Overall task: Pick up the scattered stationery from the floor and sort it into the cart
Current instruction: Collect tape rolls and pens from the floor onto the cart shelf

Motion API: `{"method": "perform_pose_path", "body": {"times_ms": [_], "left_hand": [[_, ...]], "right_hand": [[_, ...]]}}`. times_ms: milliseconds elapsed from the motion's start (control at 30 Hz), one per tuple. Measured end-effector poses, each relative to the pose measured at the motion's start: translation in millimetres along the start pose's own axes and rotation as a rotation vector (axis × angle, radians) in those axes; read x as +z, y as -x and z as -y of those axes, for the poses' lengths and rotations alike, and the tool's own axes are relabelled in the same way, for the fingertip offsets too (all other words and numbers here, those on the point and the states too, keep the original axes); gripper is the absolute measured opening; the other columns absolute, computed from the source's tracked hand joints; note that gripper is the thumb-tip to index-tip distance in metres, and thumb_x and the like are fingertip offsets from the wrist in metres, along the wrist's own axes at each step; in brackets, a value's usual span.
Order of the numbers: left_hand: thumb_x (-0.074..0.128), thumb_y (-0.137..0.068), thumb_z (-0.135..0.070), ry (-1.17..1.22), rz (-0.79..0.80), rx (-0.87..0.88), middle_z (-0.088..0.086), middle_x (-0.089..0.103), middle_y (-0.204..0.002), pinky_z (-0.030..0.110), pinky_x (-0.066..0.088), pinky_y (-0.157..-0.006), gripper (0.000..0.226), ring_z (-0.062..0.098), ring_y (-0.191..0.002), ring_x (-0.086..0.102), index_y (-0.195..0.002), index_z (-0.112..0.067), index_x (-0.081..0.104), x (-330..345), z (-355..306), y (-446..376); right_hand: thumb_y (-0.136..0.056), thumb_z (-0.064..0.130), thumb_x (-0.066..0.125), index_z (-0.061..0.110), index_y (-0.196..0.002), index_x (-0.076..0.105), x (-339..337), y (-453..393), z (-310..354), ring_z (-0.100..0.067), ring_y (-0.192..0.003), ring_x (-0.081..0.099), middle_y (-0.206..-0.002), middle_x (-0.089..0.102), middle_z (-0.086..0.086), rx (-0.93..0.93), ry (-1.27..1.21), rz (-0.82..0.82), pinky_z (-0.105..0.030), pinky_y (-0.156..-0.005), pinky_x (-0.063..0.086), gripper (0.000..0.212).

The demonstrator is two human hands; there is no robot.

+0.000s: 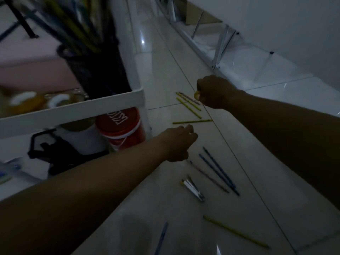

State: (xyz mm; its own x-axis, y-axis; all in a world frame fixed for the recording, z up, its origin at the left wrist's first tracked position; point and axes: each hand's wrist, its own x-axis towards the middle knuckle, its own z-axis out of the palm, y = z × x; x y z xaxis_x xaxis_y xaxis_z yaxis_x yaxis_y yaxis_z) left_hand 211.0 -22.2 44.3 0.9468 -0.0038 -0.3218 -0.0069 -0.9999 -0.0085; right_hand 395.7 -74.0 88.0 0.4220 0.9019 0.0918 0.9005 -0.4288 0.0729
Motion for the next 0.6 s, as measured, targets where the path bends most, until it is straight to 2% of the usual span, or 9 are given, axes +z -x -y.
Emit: {"method": "perform_pose_path", "body": {"times_ms": [33,133,233,333,400,467,533,600], "left_hand": [[0.057,-0.093,-0.032,0.012,0.003,0.012,0.01,0.028,-0.145,0.038,0.045,-0.089,0.053,0.03,-0.118,0.047,-0.138,-0.014,0.036,-4,1,16],[0.058,-0.092,-0.028,0.004,-0.009,0.073,0.007,0.038,-0.135,0.04,0.048,-0.085,0.041,0.028,-0.106,0.054,-0.129,-0.016,0.045,-10,7,65],[0.056,-0.092,-0.03,-0.021,-0.05,0.116,0.003,0.044,-0.129,0.037,0.046,-0.082,0.036,0.025,-0.105,0.055,-0.126,-0.02,0.049,-11,19,111],[0.057,-0.092,-0.031,0.016,-0.094,0.157,0.003,0.05,-0.121,0.036,0.046,-0.085,0.029,0.024,-0.107,0.054,-0.119,-0.021,0.054,-9,35,154],[0.057,-0.092,-0.029,0.017,-0.104,0.181,0.004,0.053,-0.119,0.033,0.042,-0.084,0.027,0.023,-0.107,0.053,-0.117,-0.02,0.055,-5,45,179],[0.056,-0.092,-0.028,-0.003,-0.142,0.207,0.005,0.053,-0.118,0.031,0.04,-0.08,0.024,0.023,-0.105,0.053,-0.114,-0.019,0.056,-1,53,200],[0.056,-0.092,-0.029,0.016,-0.193,0.228,0.004,0.054,-0.117,0.031,0.041,-0.078,0.022,0.023,-0.104,0.054,-0.111,-0.018,0.058,3,60,219],[0.058,-0.09,-0.028,0.09,-0.265,0.225,0.003,0.056,-0.115,0.034,0.046,-0.082,0.022,0.023,-0.102,0.056,-0.109,-0.018,0.06,3,66,236]], "right_hand": [[-0.093,0.028,0.056,0.004,-0.112,0.054,-8,9,11,-0.036,-0.099,0.057,-0.113,0.054,-0.021,0.0,0.031,0.034,-0.037,-0.074,0.043,0.031],[-0.093,0.03,0.054,0.006,-0.108,0.055,-25,35,49,-0.033,-0.093,0.058,-0.106,0.055,-0.018,0.024,0.078,0.133,-0.034,-0.07,0.043,0.028],[-0.092,0.03,0.055,0.007,-0.099,0.057,-39,62,91,-0.028,-0.081,0.057,-0.093,0.052,-0.013,0.057,0.122,0.277,-0.034,-0.067,0.049,0.024],[-0.095,0.035,0.052,0.003,-0.106,0.059,-54,88,133,-0.022,-0.079,0.055,-0.086,0.047,-0.008,0.03,0.231,0.454,-0.034,-0.067,0.05,0.034],[-0.097,0.036,0.049,0.002,-0.109,0.058,-64,103,162,-0.021,-0.08,0.054,-0.091,0.054,-0.008,-0.004,0.281,0.583,-0.032,-0.067,0.046,0.037],[-0.095,0.036,0.053,0.002,-0.108,0.06,-73,113,191,-0.021,-0.083,0.058,-0.098,0.062,-0.009,-0.029,0.324,0.677,-0.032,-0.067,0.048,0.037],[-0.092,0.036,0.059,0.004,-0.106,0.063,-82,118,217,-0.02,-0.083,0.061,-0.098,0.065,-0.009,-0.034,0.326,0.722,-0.029,-0.065,0.049,0.035],[-0.089,0.037,0.064,0.004,-0.107,0.064,-96,119,242,-0.021,-0.087,0.063,-0.101,0.066,-0.01,-0.006,0.27,0.746,-0.028,-0.066,0.048,0.037]]}}
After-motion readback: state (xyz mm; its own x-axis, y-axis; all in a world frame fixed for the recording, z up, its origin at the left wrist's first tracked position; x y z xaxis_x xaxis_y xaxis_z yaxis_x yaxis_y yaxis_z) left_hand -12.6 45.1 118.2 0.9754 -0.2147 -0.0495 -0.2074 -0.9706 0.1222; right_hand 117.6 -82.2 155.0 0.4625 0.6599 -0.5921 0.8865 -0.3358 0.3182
